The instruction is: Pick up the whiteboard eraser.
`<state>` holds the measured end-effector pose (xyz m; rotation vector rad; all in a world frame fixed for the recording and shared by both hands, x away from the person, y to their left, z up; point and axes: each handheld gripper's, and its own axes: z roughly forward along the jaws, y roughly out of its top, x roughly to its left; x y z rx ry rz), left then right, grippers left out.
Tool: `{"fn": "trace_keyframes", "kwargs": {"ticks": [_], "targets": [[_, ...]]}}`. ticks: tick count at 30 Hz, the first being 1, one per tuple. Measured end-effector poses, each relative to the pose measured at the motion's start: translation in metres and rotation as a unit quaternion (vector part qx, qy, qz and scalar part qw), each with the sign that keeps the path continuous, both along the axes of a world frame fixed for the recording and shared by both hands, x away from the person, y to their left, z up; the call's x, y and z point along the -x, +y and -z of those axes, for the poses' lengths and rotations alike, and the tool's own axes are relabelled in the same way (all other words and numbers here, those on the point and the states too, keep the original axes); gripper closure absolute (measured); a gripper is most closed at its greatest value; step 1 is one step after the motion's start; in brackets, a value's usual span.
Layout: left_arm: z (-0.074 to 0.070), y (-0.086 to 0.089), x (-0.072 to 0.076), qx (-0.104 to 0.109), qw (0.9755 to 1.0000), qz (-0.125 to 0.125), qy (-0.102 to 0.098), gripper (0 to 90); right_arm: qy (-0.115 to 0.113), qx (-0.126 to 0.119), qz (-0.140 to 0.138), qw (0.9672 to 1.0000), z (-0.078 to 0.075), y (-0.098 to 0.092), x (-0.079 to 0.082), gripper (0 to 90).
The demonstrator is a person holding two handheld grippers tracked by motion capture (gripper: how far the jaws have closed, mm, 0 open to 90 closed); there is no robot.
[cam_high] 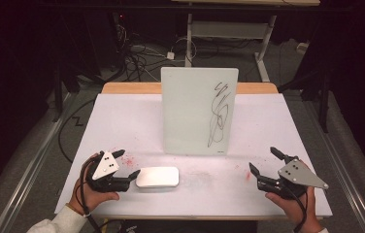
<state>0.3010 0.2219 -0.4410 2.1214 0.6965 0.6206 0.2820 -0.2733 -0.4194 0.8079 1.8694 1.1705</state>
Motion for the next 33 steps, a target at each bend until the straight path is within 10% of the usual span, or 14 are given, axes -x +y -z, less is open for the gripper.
{"fn": "trace_keyframes", "kwargs": {"ticks": [11,18,27,33], "targets": [[-0.015,-0.004,-0.007,-0.053,0.9961,0.047,0.053,16.8,0.026,0.014,-0.017,0.9994,0.006,0.003,-0.004,20.6],[-0.02,-0.036,-0.019,-0.127,0.9809,0.11,0.098,17.4,0.051,0.031,-0.034,0.9976,0.013,0.01,-0.008,20.6],[-0.009,-0.078,-0.035,-0.194,0.9539,0.178,0.145,19.1,0.062,0.042,-0.046,0.9961,0.017,0.016,-0.01,20.7],[-0.001,-0.088,-0.049,-0.2,0.9478,0.187,0.164,19.4,0.07,0.048,-0.051,0.9951,0.02,0.017,-0.011,20.7]]}}
